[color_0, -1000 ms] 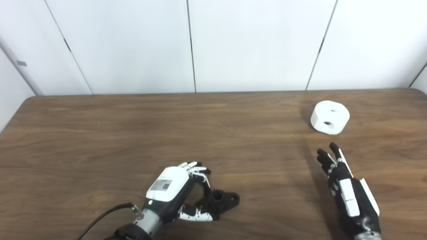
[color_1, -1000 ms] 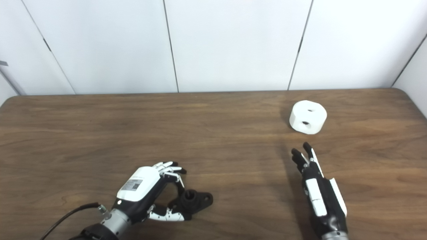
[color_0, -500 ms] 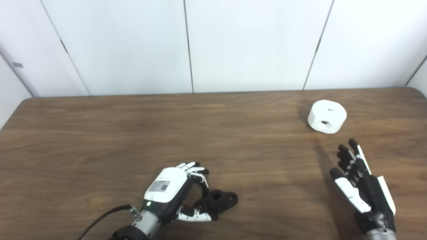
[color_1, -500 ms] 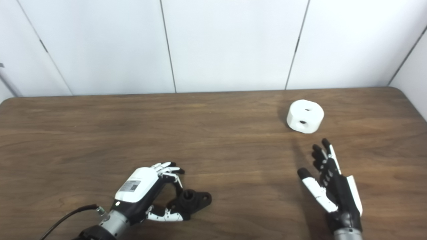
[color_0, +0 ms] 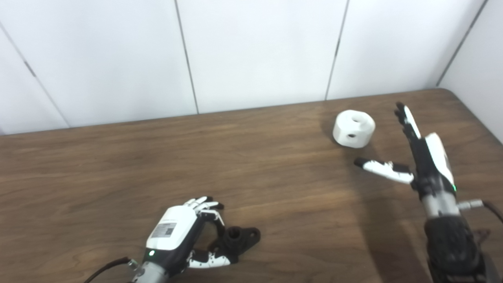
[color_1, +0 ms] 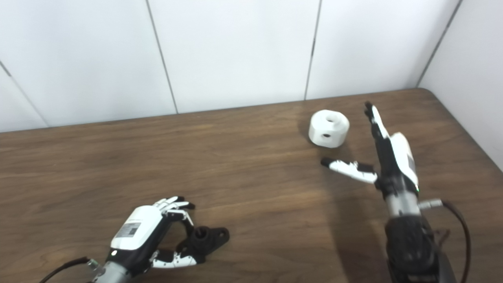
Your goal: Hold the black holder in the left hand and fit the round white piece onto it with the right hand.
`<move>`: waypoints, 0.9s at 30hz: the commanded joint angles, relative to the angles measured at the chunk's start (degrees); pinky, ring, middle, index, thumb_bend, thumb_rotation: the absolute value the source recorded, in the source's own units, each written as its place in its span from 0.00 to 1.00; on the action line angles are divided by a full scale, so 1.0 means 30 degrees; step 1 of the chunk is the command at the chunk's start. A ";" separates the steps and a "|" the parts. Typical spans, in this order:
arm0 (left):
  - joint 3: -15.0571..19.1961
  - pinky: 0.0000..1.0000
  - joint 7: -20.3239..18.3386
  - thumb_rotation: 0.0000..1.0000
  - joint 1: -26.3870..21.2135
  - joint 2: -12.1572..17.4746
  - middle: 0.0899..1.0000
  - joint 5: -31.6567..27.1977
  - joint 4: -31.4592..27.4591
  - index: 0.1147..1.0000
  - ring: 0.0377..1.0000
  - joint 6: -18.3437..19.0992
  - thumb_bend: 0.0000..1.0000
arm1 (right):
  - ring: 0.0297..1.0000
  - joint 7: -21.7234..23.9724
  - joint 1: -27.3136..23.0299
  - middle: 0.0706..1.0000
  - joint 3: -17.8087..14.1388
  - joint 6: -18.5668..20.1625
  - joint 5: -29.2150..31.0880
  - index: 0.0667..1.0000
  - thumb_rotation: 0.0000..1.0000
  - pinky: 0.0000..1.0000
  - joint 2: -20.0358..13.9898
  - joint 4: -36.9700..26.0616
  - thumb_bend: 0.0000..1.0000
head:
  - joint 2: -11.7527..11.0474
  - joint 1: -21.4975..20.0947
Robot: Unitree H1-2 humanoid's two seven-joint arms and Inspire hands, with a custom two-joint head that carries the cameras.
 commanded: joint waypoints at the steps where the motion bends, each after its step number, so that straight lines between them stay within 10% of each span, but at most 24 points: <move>1: -0.0259 0.90 -0.1072 0.06 0.0745 0.0637 0.80 0.0257 0.1018 0.42 0.90 0.0037 0.52 | 1.00 0.0600 -0.1184 0.99 -0.0005 0.0577 -0.0275 0.99 0.38 0.99 -0.0770 0.0100 0.84 | -0.0004 -0.0108; 27: 0.0864 0.87 -0.1187 0.06 0.1058 0.1183 0.79 0.0081 0.1436 0.42 0.89 -0.1124 0.52 | 1.00 0.3941 -0.9365 1.00 0.3860 0.3466 -0.3247 0.91 0.36 0.99 -0.4169 0.8783 0.93 | -0.0424 -0.2262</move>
